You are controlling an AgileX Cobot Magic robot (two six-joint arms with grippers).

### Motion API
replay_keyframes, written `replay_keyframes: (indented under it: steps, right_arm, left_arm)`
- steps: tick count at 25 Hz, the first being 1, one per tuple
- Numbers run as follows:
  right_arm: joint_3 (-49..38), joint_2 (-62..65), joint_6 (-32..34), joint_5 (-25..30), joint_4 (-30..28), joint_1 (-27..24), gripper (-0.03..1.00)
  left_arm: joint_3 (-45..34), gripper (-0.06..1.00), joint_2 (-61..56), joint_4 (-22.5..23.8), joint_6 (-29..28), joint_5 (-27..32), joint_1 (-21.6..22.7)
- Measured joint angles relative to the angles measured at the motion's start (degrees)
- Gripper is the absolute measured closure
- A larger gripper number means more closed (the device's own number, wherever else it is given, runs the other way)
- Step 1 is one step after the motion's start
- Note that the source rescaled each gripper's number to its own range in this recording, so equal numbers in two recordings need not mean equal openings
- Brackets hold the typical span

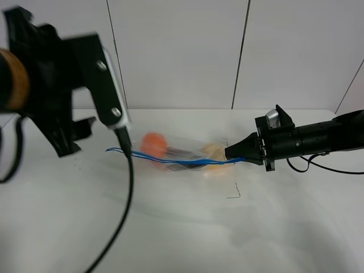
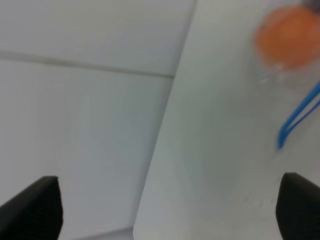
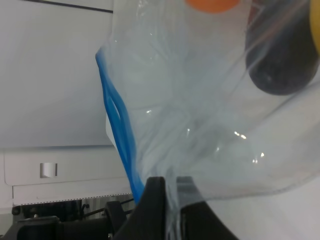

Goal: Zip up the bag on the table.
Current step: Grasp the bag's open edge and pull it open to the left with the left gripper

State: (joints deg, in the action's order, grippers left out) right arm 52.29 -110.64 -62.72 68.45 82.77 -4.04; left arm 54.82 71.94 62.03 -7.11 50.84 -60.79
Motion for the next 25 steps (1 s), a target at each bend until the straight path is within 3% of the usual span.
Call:
replay_keyframes:
  steps: [6,9,14,18,25]
  right_arm:
    - [0.0,0.0,0.4,0.0,-0.6,0.0,0.97]
    - [0.0,0.0,0.7,0.1,-1.0,0.0,0.97]
    - [0.0,0.0,1.0,0.2,-1.3,0.0,0.97]
    - [0.0,0.0,1.0,0.2,-1.4,0.0,0.97]
    - [0.0,0.0,1.0,0.2,-1.6,0.0,0.97]
  left_arm:
    - [-5.0,0.0,12.7,13.4,-17.8,-5.8,-9.4]
    - [-5.0,0.0,18.5,23.1,-26.6,-8.1,-11.4]
    - [-5.2,0.0,26.9,34.4,-37.6,-8.7,-13.7]
    - [-5.2,0.0,30.5,37.1,-43.1,-9.7,-15.5]
    - [-1.1,0.0,35.4,37.2,-44.5,-10.6,-15.7]
